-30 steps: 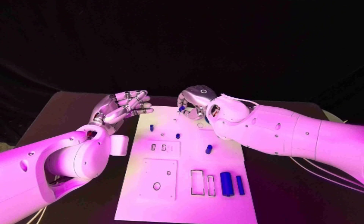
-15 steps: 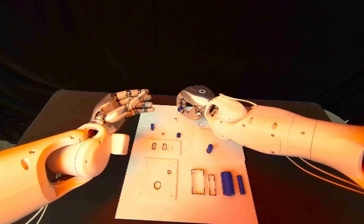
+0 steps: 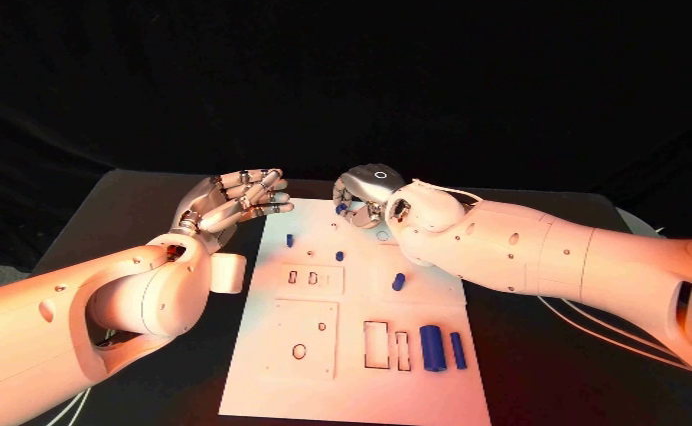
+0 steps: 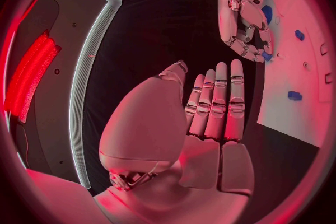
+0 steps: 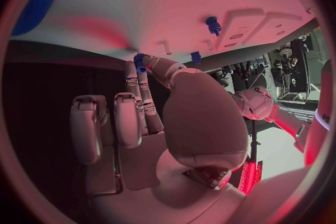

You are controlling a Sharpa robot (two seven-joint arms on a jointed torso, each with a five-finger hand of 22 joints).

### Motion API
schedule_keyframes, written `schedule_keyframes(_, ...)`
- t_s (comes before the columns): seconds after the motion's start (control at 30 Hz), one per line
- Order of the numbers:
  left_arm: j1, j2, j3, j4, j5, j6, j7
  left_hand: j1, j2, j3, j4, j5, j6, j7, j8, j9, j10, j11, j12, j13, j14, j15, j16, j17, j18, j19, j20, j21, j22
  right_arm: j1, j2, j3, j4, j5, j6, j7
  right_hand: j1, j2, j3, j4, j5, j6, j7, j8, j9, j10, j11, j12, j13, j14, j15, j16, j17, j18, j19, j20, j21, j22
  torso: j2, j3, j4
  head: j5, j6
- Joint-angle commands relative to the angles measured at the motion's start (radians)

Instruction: Assemble the parts on the task board

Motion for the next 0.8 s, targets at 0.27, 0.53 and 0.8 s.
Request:
schedule_keyframes(0.27,0.003,0.004,0.001,0.0,0.002,0.023,0.002,-0.01,-0.002,0.008,0.0,-0.004,0.0,0.0,-0.004,-0.002,0.004,0.005,-0.007,-0.002,0.003,0.002,-0.007,0.002,0.014,0.007,0.003,-0.003,-0.002,-0.003,0.019,-0.002,-0.038,-0.002,0.045,0.011,-0.018,0.002,-0.002,0.005,-0.005,-0.023,0.004,-0.008,0.006,-0.03,0.005,-0.014,0.002,0.042,0.005,0.003,-0.008,-0.015,0.015,0.004,-0.007,0.132,0.001,-0.0001,-0.0005,0.0,-0.002)
schedule_keyframes(0.53,0.003,0.003,0.001,0.0,0.002,0.024,0.001,-0.011,-0.003,0.008,0.0,-0.004,0.0,0.0,-0.004,-0.002,0.003,0.005,-0.008,-0.002,0.003,0.002,-0.008,0.002,0.014,0.007,0.003,-0.003,-0.003,-0.004,0.01,-0.002,-0.027,-0.002,0.019,0.02,-0.058,-0.047,-0.004,0.021,-0.041,-0.141,0.036,-0.088,-0.01,-0.191,0.045,-0.032,-0.035,0.007,0.038,-0.062,-0.125,0.021,-0.092,0.036,-0.104,-0.02,0.0,0.0003,-0.0004,0.001,0.0)
schedule_keyframes(0.8,0.003,-0.003,0.001,-0.003,0.002,0.024,0.0,-0.011,-0.003,0.008,0.0,-0.004,0.0,0.0,-0.004,-0.002,0.003,0.005,-0.008,-0.002,0.003,0.002,-0.008,0.002,0.014,0.007,0.003,-0.003,-0.003,0.001,-0.077,0.001,0.075,0.009,-0.019,0.013,-0.067,-0.053,-0.018,0.027,-0.035,-0.145,0.036,-0.094,-0.008,-0.195,0.044,-0.023,-0.036,0.01,0.038,-0.058,-0.118,0.02,-0.086,0.038,-0.103,-0.014,0.0,0.0016,-0.0049,0.002,0.005)
